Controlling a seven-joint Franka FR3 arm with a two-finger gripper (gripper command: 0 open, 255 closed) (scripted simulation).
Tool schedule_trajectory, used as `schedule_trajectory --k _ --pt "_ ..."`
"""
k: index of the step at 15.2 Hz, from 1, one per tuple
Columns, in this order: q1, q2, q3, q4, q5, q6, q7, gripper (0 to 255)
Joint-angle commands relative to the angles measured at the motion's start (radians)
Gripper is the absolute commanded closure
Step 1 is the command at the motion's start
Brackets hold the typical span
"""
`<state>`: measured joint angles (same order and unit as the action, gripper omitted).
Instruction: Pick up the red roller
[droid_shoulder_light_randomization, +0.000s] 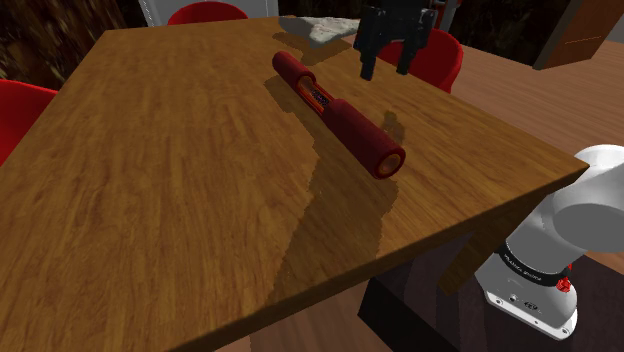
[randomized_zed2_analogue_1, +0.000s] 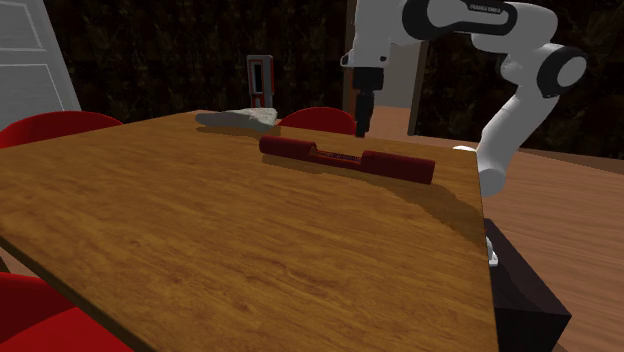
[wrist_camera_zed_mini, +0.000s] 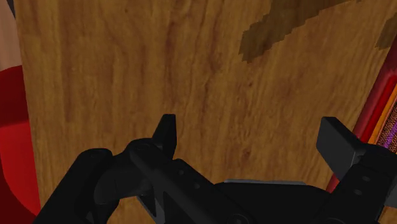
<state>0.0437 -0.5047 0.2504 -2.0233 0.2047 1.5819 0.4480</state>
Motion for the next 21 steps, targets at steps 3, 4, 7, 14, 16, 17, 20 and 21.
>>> schedule_trajectory --k 3,4,7,14,16,17,20,21 --pt "0.003 0.132 0.084 0.128 -0.014 0.014 0.111 0" --pt "0.004 0.166 0.104 0.162 -0.022 0.016 0.140 0" --pt "0.011 0.278 0.165 0.277 -0.057 0.014 0.229 0" --pt "0.019 0.306 0.186 0.239 -0.069 0.079 0.255 0" --pt "0.020 0.298 0.187 0.197 -0.065 0.114 0.251 0" --pt "0.020 0.298 0.187 0.196 -0.065 0.114 0.251 0" --pt "0.020 0.297 0.187 0.196 -0.065 0.114 0.251 255" --pt "0.020 0.298 0.187 0.196 -0.065 0.114 0.251 255"
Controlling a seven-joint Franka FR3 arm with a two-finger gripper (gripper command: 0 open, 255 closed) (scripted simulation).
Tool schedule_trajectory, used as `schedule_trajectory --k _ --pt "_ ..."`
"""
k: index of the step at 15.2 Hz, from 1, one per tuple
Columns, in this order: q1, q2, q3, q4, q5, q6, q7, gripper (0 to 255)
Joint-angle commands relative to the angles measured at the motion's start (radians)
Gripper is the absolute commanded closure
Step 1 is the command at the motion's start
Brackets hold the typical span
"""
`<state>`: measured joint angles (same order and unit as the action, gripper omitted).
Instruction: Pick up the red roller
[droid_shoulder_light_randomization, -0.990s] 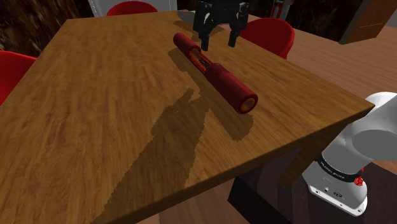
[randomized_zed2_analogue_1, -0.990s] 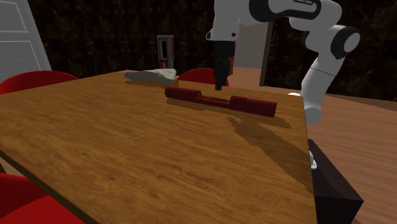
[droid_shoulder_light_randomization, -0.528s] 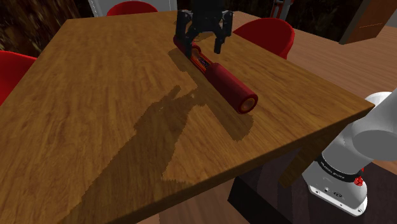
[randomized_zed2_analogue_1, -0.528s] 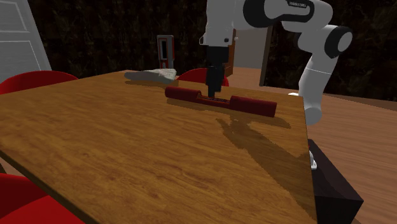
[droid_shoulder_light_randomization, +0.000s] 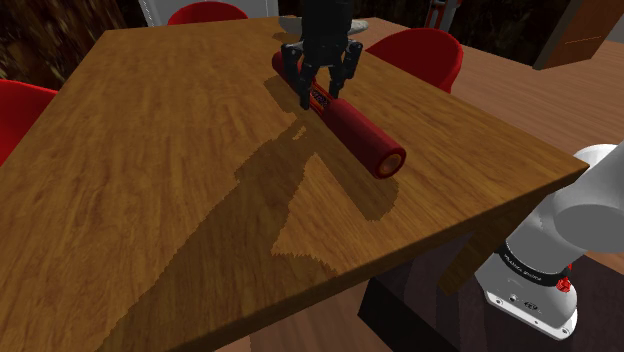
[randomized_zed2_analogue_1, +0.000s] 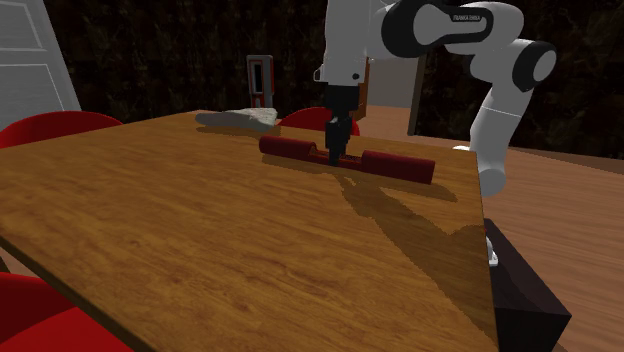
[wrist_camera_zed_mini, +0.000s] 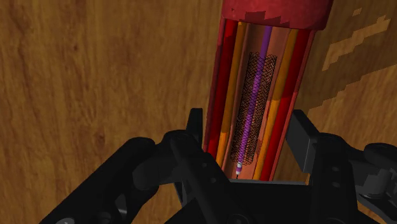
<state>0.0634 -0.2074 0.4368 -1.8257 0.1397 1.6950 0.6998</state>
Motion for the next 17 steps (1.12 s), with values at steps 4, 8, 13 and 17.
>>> schedule_trajectory --k 4,8,13,17 --pt "0.000 0.001 0.001 -0.001 0.000 0.001 0.000 255" --pt "0.000 0.004 0.000 0.015 -0.001 -0.013 0.001 255" --pt "-0.002 0.021 0.000 0.100 -0.009 -0.081 0.010 255" --pt "-0.003 0.040 0.002 0.174 -0.017 -0.137 0.019 255"
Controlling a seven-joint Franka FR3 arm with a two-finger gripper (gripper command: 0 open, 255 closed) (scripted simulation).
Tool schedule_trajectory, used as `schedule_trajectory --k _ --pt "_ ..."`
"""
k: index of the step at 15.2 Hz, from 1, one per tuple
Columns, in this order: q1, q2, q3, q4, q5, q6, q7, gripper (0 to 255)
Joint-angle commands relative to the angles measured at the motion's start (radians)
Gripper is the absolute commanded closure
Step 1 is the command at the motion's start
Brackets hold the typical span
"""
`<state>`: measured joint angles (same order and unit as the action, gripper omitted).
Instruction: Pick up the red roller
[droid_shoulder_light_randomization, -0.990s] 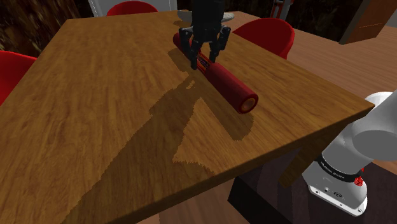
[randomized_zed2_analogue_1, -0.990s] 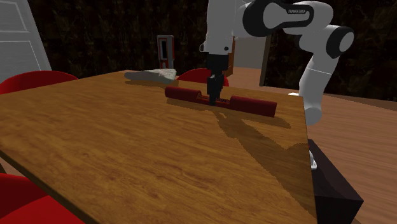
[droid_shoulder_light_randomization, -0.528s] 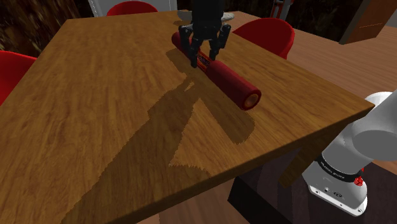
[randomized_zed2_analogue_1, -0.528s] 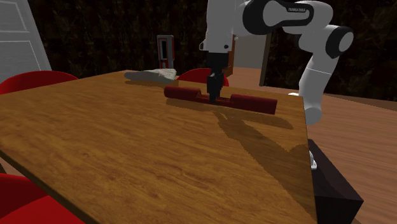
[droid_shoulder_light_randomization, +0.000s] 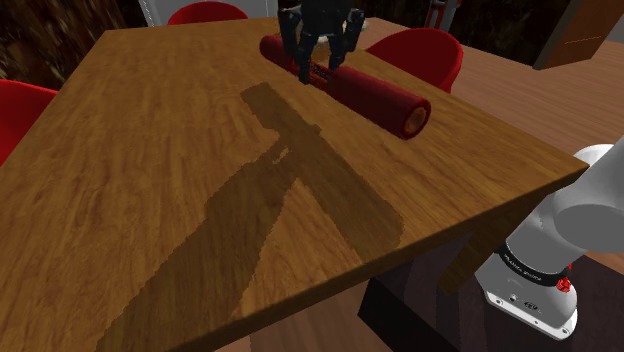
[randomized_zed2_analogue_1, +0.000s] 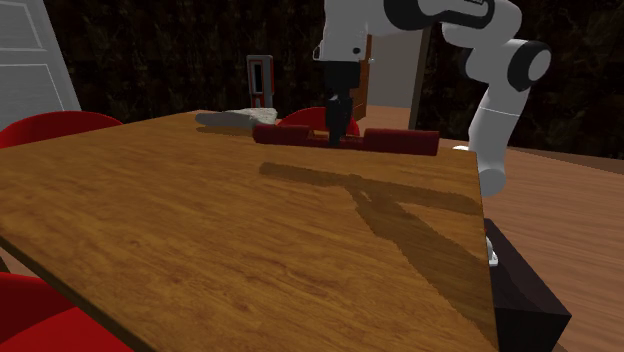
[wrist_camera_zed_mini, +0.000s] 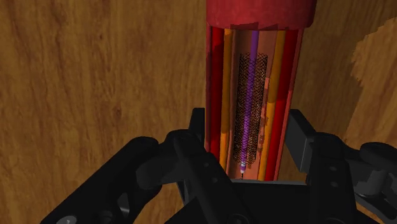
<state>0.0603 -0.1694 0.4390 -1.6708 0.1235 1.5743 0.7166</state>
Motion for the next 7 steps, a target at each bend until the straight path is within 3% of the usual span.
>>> schedule_trajectory --k 1,7 --pt "0.000 0.007 0.001 0.038 -0.003 -0.031 0.005 255" --pt "0.000 0.034 0.005 0.123 -0.014 -0.091 0.016 255"
